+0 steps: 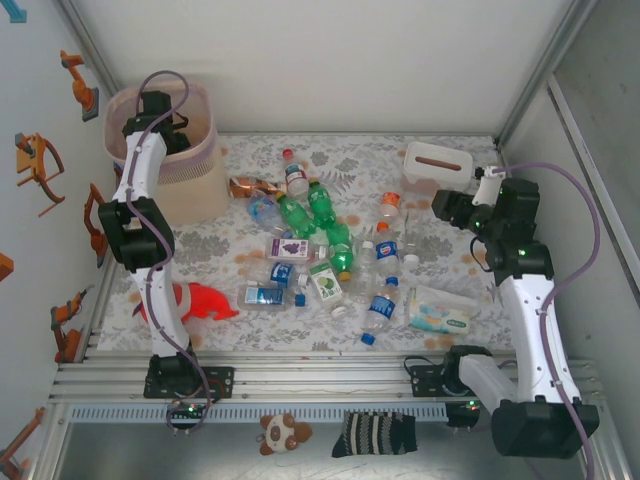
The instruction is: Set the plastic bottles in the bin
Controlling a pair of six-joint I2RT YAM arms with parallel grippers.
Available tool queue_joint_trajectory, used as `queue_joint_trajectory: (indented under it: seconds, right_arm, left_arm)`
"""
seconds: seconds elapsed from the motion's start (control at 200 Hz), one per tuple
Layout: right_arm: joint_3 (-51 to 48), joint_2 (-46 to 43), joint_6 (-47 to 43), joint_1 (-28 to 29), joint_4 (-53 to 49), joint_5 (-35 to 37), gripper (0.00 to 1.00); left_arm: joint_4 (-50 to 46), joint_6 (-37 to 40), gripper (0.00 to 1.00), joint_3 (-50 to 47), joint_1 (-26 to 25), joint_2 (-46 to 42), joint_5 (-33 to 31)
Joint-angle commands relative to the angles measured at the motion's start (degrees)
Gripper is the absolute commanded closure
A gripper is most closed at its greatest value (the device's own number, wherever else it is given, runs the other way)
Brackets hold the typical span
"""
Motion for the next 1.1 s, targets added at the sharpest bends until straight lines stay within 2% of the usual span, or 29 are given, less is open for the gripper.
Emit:
queue_joint_trajectory:
  seconds: [0.0, 0.556, 0.906, 1.097]
  right_arm:
    - [0.0, 0.0, 0.9, 0.7, 1.5, 0.7, 0.34]
    - [0.7, 0.0, 1.0, 1.3, 1.4, 0.6, 0.34]
    - [0.6, -0.6, 0.6, 1.5, 0.6, 0.5, 0.34]
    - [0.5, -1.0, 0.8, 1.6, 0.4, 0.3, 0.34]
  left_arm:
    - [-0.8, -0.2, 0.28, -0.4, 0.1, -2.1, 1.5]
    - [2.4, 1.9, 0.28, -2.7, -1.9, -14.1, 2.0]
    - [5.4, 5.7, 0.29, -7.2, -6.7, -23.4, -2.6]
    - [7.3, 7.8, 0.29, -11.9, -10.1, -30.5, -1.6]
